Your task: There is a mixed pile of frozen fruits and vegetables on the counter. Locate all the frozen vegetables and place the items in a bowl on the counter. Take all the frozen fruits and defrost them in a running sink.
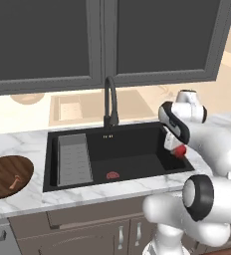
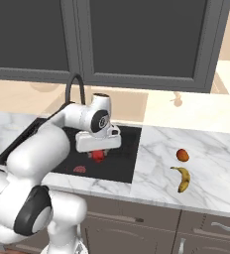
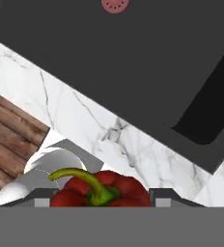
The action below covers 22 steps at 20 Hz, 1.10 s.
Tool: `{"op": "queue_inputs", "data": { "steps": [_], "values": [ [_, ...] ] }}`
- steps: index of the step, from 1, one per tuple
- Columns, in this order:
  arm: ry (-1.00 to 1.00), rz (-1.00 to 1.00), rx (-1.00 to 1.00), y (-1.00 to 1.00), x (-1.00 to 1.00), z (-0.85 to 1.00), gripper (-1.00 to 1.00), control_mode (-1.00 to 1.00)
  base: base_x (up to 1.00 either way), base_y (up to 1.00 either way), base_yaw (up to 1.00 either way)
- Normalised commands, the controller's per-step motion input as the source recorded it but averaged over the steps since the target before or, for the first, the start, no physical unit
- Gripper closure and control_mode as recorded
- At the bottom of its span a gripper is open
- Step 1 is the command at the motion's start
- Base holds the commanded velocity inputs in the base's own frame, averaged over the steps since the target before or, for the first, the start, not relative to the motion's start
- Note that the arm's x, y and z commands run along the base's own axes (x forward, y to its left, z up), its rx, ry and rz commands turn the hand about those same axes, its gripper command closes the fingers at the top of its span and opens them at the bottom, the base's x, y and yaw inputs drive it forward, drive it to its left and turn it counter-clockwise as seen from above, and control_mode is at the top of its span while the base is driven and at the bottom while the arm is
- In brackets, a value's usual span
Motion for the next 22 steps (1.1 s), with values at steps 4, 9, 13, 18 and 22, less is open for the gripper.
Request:
{"op": "queue_inputs", "data": {
  "steps": [4,9,13,18,22],
  "values": [
    [0.05,0.14,0.0,0.92,-0.1,0.23,1.0,-1.0,0.0,0.0,0.0],
    [0.04,0.13,0.01,0.91,-0.11,0.18,1.0,-1.0,0.0,0.0,0.0],
    [0.05,0.11,0.0,0.97,-0.1,0.17,1.0,-1.0,0.0,0.0,0.0],
    [0.04,0.09,0.0,1.0,-0.09,0.08,1.0,-1.0,0.0,0.0,0.0],
    [0.01,0.08,0.0,0.98,-0.12,0.0,1.0,-1.0,0.0,0.0,0.0]
  ]
}}
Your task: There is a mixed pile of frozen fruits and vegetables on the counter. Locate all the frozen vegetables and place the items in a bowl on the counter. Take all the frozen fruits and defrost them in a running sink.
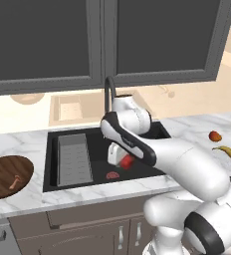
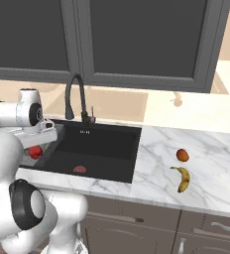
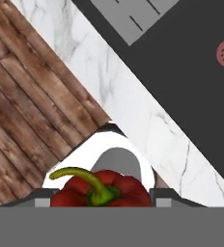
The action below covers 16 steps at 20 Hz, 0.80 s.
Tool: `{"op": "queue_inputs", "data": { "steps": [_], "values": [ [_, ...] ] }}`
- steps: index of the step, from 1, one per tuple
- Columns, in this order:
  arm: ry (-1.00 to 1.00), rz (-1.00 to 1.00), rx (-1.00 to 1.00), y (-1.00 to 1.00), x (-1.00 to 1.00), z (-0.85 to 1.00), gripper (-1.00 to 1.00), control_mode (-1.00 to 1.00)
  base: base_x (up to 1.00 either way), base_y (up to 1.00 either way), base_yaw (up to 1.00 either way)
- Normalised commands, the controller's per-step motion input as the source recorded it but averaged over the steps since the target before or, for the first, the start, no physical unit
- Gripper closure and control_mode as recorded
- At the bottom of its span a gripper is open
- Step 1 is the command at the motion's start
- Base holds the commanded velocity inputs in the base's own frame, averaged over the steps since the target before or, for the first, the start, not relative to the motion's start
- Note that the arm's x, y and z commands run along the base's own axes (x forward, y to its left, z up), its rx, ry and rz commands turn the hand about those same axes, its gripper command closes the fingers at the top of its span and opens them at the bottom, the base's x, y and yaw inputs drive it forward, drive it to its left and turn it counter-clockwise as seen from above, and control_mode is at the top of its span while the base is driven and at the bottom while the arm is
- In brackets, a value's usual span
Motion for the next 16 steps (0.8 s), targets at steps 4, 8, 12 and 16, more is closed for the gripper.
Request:
{"op": "queue_inputs", "data": {
  "steps": [4,8,12,16],
  "values": [
    [-0.01,0.02,0.0,0.95,-0.01,-0.06,1.0,-1.0,0.0,0.0,0.0],
    [-0.07,0.0,0.0,0.97,0.2,-0.03,1.0,-1.0,0.0,0.0,0.0],
    [-0.1,-0.03,-0.03,0.97,0.28,0.0,1.0,-1.0,0.0,0.0,0.0],
    [-0.13,-0.1,-0.04,0.9,0.27,0.0,1.0,-1.0,0.0,0.0,0.0]
  ]
}}
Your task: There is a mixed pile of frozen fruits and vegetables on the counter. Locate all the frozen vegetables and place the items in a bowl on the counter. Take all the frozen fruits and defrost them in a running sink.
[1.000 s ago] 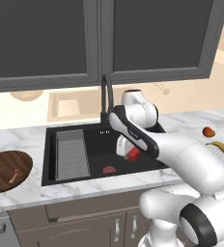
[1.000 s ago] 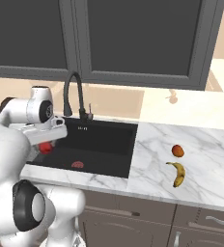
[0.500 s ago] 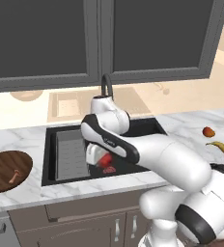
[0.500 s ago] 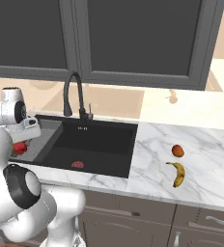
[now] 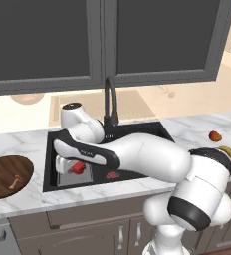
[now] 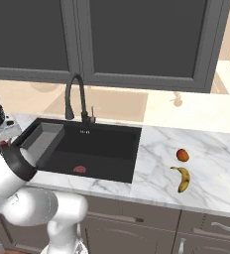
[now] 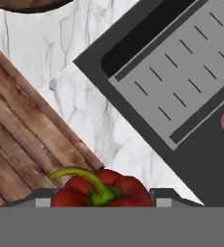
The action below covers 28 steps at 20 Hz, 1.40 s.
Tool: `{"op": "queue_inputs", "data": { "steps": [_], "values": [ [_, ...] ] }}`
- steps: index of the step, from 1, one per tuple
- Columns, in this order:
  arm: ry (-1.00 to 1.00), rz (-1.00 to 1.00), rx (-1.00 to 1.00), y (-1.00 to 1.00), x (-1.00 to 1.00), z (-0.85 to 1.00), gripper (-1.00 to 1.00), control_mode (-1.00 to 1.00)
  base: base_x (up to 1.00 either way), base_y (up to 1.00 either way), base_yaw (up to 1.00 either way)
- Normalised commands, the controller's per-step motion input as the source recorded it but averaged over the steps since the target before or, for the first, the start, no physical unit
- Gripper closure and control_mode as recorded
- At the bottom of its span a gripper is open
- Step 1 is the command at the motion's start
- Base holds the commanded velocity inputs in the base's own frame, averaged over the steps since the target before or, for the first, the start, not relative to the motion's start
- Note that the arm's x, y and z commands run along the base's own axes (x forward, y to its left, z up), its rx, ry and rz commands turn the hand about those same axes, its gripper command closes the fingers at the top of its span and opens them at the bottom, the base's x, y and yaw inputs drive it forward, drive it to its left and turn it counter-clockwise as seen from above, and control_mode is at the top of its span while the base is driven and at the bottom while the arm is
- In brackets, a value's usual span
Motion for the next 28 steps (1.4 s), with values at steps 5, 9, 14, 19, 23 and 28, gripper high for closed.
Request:
{"op": "queue_inputs", "data": {
  "steps": [5,9,14,19,23,28],
  "values": [
    [-0.1,-0.15,-0.02,0.79,0.34,0.0,1.0,-1.0,0.0,0.0,0.0],
    [0.0,-0.18,-0.02,0.71,0.32,0.0,1.0,-1.0,0.0,0.0,0.0],
    [0.02,-0.17,0.0,0.7,0.28,-0.01,1.0,-1.0,0.0,0.0,0.0],
    [0.0,-0.17,0.0,0.67,0.18,-0.05,1.0,-1.0,0.0,0.0,0.0],
    [-0.02,-0.19,0.0,0.51,0.0,-0.03,1.0,-1.0,0.0,0.0,0.0],
    [-0.02,-0.24,0.02,0.42,-0.01,-0.02,1.0,-1.0,0.0,0.0,0.0]
  ]
}}
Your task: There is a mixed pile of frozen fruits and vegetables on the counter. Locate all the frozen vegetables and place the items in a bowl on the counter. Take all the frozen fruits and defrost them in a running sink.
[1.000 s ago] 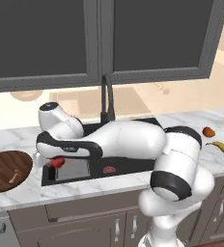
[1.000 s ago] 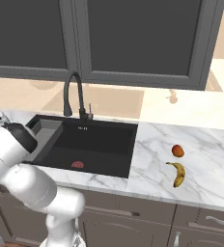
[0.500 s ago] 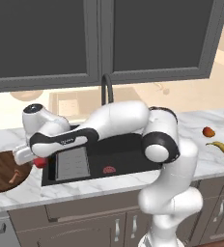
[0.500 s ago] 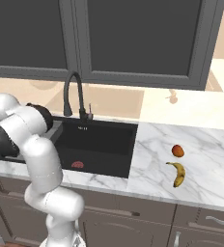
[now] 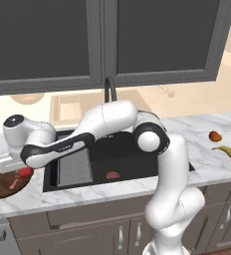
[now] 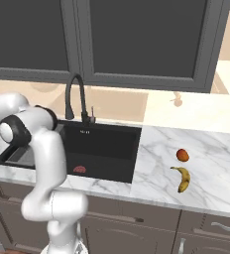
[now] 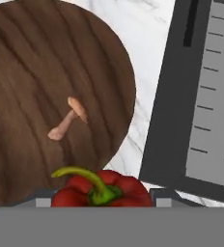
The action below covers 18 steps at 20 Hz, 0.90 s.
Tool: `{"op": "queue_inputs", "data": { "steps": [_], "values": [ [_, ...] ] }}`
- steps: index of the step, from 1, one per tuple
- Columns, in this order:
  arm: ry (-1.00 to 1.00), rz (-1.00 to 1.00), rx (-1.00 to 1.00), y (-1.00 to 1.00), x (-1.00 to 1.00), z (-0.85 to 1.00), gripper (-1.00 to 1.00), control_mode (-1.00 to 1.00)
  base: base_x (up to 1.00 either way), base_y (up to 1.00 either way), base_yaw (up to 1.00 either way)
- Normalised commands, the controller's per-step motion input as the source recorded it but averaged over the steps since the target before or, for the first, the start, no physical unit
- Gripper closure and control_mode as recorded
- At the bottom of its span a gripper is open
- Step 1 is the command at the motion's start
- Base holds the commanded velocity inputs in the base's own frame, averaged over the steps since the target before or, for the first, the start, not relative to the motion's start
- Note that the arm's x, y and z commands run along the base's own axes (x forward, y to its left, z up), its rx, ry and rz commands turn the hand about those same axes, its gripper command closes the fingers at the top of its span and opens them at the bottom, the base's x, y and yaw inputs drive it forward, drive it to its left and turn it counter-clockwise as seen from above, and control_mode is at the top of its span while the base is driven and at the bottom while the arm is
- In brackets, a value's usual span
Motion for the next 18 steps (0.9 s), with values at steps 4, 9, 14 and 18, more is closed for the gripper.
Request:
{"op": "queue_inputs", "data": {
  "steps": [4,9,14,18],
  "values": [
    [0.04,-0.26,0.03,0.27,0.05,0.04,1.0,-1.0,0.0,0.0,0.0],
    [0.03,-0.18,-0.05,0.24,0.17,-0.02,1.0,-1.0,0.0,0.0,0.0],
    [0.0,-0.14,0.0,-0.12,0.2,-0.51,1.0,-1.0,0.0,0.0,0.0],
    [0.0,-0.16,0.0,-0.15,0.21,-0.52,1.0,-1.0,0.0,0.0,0.0]
  ]
}}
